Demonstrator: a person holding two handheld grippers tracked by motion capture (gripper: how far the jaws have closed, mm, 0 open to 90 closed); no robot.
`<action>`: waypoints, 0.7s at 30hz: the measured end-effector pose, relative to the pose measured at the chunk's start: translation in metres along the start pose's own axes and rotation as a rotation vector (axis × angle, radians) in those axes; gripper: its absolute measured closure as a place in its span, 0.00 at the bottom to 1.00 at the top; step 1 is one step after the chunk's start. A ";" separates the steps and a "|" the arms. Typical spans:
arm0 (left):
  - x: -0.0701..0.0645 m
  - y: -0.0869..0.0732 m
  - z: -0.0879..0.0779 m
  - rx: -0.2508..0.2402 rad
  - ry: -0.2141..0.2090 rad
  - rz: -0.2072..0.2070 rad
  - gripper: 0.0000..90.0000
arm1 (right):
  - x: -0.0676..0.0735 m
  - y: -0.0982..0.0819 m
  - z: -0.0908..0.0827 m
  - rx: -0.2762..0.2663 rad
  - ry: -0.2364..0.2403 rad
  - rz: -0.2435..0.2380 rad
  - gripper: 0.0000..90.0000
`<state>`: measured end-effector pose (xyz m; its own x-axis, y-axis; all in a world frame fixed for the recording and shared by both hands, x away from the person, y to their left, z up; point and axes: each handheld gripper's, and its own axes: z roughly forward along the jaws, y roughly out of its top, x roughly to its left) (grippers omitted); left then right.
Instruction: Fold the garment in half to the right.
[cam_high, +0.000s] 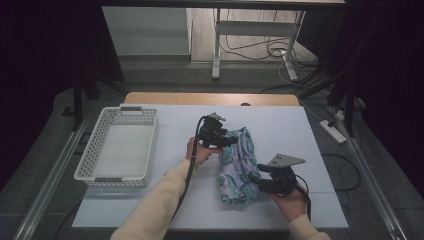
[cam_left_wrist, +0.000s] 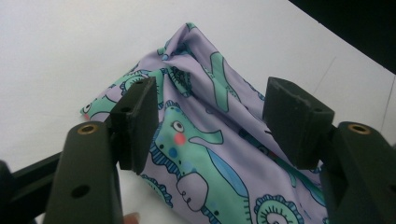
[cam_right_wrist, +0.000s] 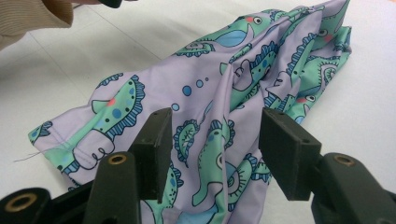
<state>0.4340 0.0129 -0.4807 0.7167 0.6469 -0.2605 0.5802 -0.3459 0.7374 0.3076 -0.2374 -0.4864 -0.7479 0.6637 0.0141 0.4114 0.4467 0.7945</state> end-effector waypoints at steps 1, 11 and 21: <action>0.000 -0.001 -0.001 -0.002 0.000 0.000 0.40 | 0.000 0.000 0.001 0.002 0.001 0.000 0.50; 0.001 -0.007 -0.016 -0.006 0.020 0.009 0.40 | -0.005 0.010 0.008 0.006 -0.007 0.001 0.51; -0.006 -0.024 -0.029 0.002 0.033 0.038 0.40 | -0.014 0.027 0.030 0.030 -0.002 0.006 0.53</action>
<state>0.4048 0.0369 -0.4787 0.7249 0.6556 -0.2116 0.5538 -0.3718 0.7450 0.3452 -0.2164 -0.4831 -0.7447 0.6672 0.0175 0.4312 0.4609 0.7757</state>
